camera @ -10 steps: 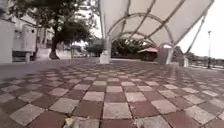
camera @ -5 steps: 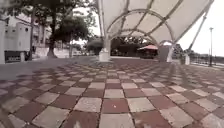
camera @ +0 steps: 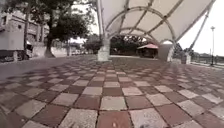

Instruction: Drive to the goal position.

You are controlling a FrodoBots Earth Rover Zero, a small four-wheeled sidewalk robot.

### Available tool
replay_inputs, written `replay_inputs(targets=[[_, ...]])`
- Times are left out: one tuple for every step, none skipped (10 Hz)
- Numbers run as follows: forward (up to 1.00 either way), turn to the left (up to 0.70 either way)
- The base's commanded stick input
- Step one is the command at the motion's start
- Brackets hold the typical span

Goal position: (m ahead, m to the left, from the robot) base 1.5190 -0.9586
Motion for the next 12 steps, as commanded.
replay_inputs(targets=[[0.7,0.0],[0.7,0.0],[0.7,0.0],[0.7,0.0],[0.7,0.0],[0.7,0.0],[0.7,0.0],[0.7,0.0],[0.7,0.0],[0.7,-0.06],[0.7,-0.14],[0.7,-0.22]])
